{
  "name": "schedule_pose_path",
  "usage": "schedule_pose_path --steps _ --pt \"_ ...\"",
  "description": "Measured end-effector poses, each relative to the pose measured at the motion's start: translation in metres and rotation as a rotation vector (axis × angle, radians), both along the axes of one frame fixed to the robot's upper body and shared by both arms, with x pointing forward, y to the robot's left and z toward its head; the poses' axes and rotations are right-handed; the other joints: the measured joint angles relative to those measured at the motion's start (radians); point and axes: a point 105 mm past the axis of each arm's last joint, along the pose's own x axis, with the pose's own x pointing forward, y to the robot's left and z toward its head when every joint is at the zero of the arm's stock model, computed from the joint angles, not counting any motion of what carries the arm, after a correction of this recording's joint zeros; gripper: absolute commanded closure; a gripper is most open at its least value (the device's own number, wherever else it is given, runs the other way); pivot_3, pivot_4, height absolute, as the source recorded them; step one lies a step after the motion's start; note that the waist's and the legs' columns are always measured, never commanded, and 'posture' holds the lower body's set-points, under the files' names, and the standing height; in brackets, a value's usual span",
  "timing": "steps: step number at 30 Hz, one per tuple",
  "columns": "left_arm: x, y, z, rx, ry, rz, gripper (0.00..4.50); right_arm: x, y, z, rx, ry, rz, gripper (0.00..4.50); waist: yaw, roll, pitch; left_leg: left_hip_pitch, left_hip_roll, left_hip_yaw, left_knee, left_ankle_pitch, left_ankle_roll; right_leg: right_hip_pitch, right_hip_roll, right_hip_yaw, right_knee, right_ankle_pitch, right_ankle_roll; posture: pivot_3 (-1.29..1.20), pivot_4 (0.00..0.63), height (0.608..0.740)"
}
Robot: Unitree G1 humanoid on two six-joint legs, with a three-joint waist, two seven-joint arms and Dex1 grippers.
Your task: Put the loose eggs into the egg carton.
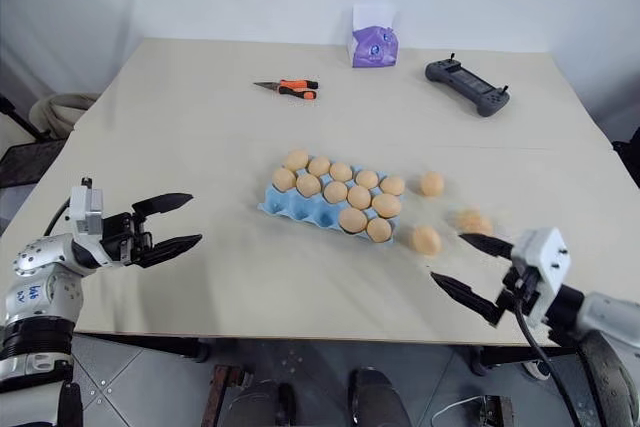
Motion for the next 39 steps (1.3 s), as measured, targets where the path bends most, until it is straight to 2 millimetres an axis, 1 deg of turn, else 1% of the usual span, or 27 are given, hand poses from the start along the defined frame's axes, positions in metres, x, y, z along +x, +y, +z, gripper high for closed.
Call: schedule_pose_path --steps 6,10,17,20,23,25,29,31,39 --pt "0.0 -0.002 0.0 -0.004 -0.004 -0.011 0.0 -0.013 -0.022 -0.018 -0.007 0.005 -0.081 0.02 0.001 0.0 0.0 0.001 0.0 0.001 0.0 0.0 0.0 0.0 0.0 0.001 0.001 0.0 0.0 0.0 0.15 0.74" --pt "0.0 -0.002 0.0 -0.004 -0.004 -0.011 0.0 -0.019 -0.036 -0.025 -0.027 0.005 -0.13 0.02 0.003 0.0 0.0 0.001 0.0 0.0 0.0 0.0 0.0 0.0 0.0 0.001 0.001 0.0 0.0 0.0 0.15 0.74" --pt "0.001 -0.002 0.002 -0.005 -0.008 -0.012 0.0 -0.017 -0.042 -0.03 -0.017 -0.026 -0.161 0.02 0.002 0.0 0.0 0.001 0.0 0.0 0.0 0.0 -0.001 0.0 0.0 0.001 0.001 0.0 0.0 0.0 0.15 0.74" --pt "0.001 -0.002 0.002 -0.005 -0.01 -0.013 0.0 -0.007 -0.034 -0.033 0.022 -0.037 -0.188 0.02 0.0 0.0 0.0 0.001 0.0 0.0 0.0 0.0 -0.001 0.0 0.0 0.001 0.002 0.0 0.0 0.0 0.15 0.74" --pt "0.002 -0.003 0.004 -0.005 -0.014 -0.014 0.0 0.006 -0.024 -0.041 0.059 -0.01 -0.226 0.02 0.001 0.001 0.001 0.001 0.0 0.0 0.0 0.0 -0.001 -0.001 -0.001 0.001 0.002 0.0 0.0 0.0 0.15 0.74" --pt "0.001 -0.002 0.004 -0.006 -0.016 -0.012 0.0 0.019 -0.012 -0.043 0.084 -0.021 -0.242 0.02 -0.001 0.001 0.001 0.001 0.0 0.0 0.0 0.0 -0.001 -0.001 -0.001 0.001 0.002 0.0 -0.001 0.0 0.15 0.74" --pt "0.002 -0.002 0.005 -0.009 -0.019 -0.012 0.0 0.038 0.01 -0.047 0.079 -0.03 -0.227 0.02 0.0 0.002 0.001 0.0 0.0 0.0 0.0 0.001 -0.001 -0.001 -0.001 0.001 0.002 0.0 -0.001 0.0 0.15 0.74" --pt "0.001 -0.002 0.006 -0.013 -0.022 -0.013 0.0 0.047 0.014 -0.048 0.068 -0.036 -0.234 0.02 0.0 0.002 0.001 0.0 0.0 0.001 0.0 0.001 -0.001 -0.001 -0.001 0.001 0.002 0.0 -0.001 0.0 0.15 0.74" --pt "-0.007 -0.004 0.002 -0.023 0.006 -0.068 0.0 0.07 0.029 -0.052 0.042 -0.024 -0.256 0.02 -0.001 0.002 0.001 0.0 0.0 0.001 0.0 0.0 -0.001 -0.001 -0.001 0.001 0.002 0.0 -0.001 0.0 0.15 0.74"
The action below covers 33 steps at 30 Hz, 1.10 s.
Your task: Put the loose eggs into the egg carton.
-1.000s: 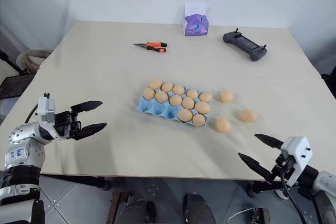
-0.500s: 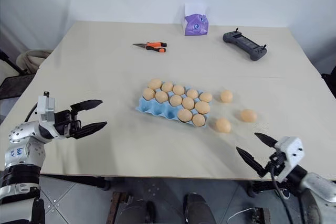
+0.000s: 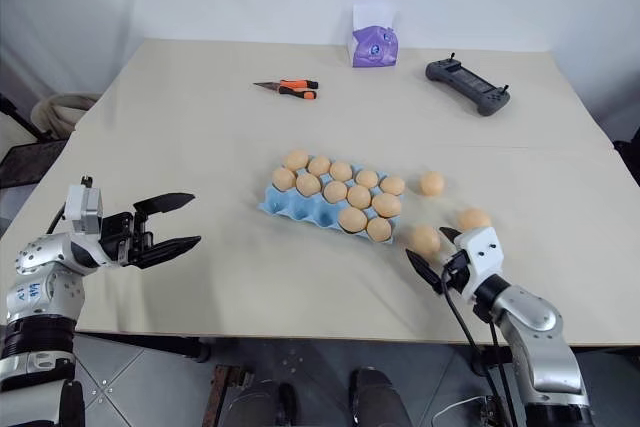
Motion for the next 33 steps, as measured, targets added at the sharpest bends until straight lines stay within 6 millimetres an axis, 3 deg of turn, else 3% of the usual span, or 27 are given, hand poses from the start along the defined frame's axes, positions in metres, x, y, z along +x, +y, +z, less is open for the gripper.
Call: schedule_pose_path --steps 10,13,19,21,25,33 --pt "-0.003 -0.009 0.0 0.009 0.004 -0.058 0.0 0.014 0.006 -0.003 -0.026 0.036 -0.021 0.02 0.0 0.0 0.0 0.0 0.0 0.0 0.0 0.0 0.0 0.0 0.0 0.0 0.0 0.0 0.0 0.0 0.15 0.74" --pt "0.0 -0.012 0.005 0.006 -0.011 -0.071 0.0 0.016 0.005 -0.004 -0.025 0.046 -0.035 0.64 0.001 0.0 0.0 0.0 0.0 0.0 0.0 0.0 0.0 0.0 0.0 0.0 0.0 0.0 0.0 0.0 0.15 0.74" --pt "0.001 -0.013 0.012 -0.017 -0.027 -0.082 0.0 0.013 0.006 -0.003 -0.028 0.058 -0.044 2.73 -0.001 0.0 0.0 0.0 0.0 0.0 0.0 0.0 0.0 0.0 0.001 0.0 0.0 0.0 0.0 0.0 0.15 0.74" --pt "0.001 -0.014 0.012 -0.027 -0.023 -0.086 0.0 0.011 0.007 0.0 -0.029 0.057 -0.041 2.99 -0.002 0.0 0.0 0.0 0.0 0.0 0.0 0.0 0.0 0.0 0.001 0.0 0.0 0.0 0.0 0.0 0.15 0.74" --pt "0.001 -0.015 0.012 -0.032 -0.015 -0.093 0.0 0.011 0.014 0.016 -0.009 0.034 -0.024 3.01 -0.002 0.0 0.0 0.0 0.0 0.0 0.0 0.0 0.0 0.0 0.001 0.0 0.0 0.0 0.0 0.0 0.15 0.74" --pt "0.003 -0.018 0.015 -0.023 -0.015 -0.108 0.0 0.034 0.034 0.084 -0.024 -0.055 0.041 3.01 -0.005 0.0 0.0 0.0 0.0 0.0 0.0 0.0 0.0 -0.001 0.0 0.0 0.001 0.0 0.0 0.0 0.15 0.74"
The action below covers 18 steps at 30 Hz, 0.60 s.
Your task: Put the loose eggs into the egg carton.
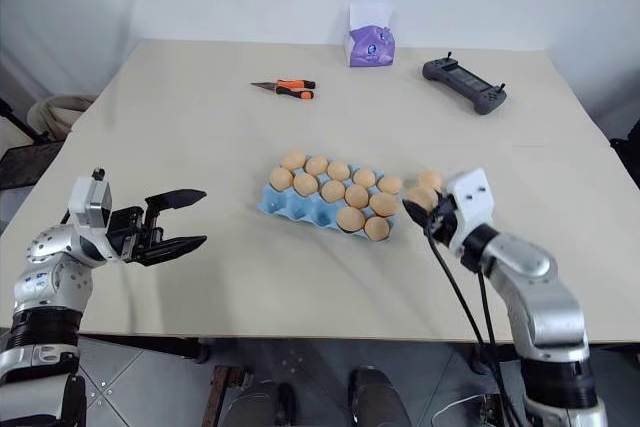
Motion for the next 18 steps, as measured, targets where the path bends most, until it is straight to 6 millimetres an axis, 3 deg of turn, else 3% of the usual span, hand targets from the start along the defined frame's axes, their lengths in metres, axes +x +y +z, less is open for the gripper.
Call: schedule_pose_path --steps 3,5,10,18 --pt "0.001 -0.001 0.001 0.017 0.0 -0.009 0.0 0.004 0.026 0.01 0.009 -0.006 0.073 3.01 -0.003 0.0 0.0 -0.001 0.0 0.0 -0.001 0.0 0.0 -0.001 0.0 0.0 0.0 0.0 0.0 0.0 0.15 0.74" --pt "0.001 -0.003 0.0 0.029 0.007 -0.019 0.0 0.004 0.055 0.013 0.018 0.002 0.157 3.01 -0.009 0.0 0.0 -0.003 0.0 0.0 -0.001 0.0 0.0 -0.003 0.0 0.0 0.0 0.0 0.0 0.0 0.15 0.74" --pt "0.0 -0.007 -0.003 0.045 0.018 -0.039 0.0 -0.003 0.104 0.009 -0.006 -0.004 0.299 3.01 -0.016 0.0 0.0 -0.005 0.0 0.0 0.0 0.0 0.0 -0.003 0.0 -0.001 -0.001 0.0 0.0 0.0 0.15 0.74" --pt "-0.002 -0.004 -0.002 0.064 0.007 -0.036 0.0 0.005 0.115 -0.017 -0.077 0.034 0.3 3.01 -0.017 0.0 0.0 -0.005 0.0 0.0 0.001 0.0 0.0 -0.003 0.0 -0.002 -0.001 0.0 0.0 0.0 0.15 0.74"
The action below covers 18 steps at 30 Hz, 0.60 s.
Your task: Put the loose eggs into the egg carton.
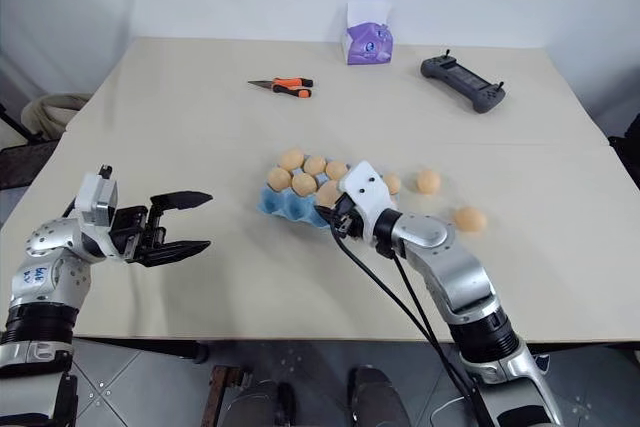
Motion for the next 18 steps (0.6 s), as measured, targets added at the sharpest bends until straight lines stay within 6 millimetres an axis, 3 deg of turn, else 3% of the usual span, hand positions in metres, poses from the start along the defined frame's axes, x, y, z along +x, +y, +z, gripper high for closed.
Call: schedule_pose_path --steps 9,17,18 --pt "0.001 -0.002 0.001 -0.007 0.001 -0.004 0.0 0.009 0.021 -0.002 -0.002 -0.022 0.033 3.01 -0.004 0.0 0.0 0.0 0.0 0.0 0.0 0.001 -0.001 -0.001 0.0 0.0 0.002 0.0 0.0 0.0 0.15 0.74" --pt "0.001 -0.002 0.0 -0.01 0.015 -0.005 0.0 0.007 0.026 -0.004 -0.007 -0.021 0.05 3.01 -0.004 0.0 0.0 0.0 0.0 0.0 0.0 0.0 -0.001 -0.001 0.0 0.0 0.002 0.0 0.0 0.0 0.15 0.74" --pt "0.001 -0.002 0.0 -0.011 0.017 -0.005 0.0 0.008 0.026 -0.005 -0.009 -0.021 0.049 2.68 -0.005 0.0 0.0 0.0 0.0 0.0 0.0 0.0 -0.001 -0.001 0.0 0.0 0.002 0.0 0.0 0.0 0.15 0.74"
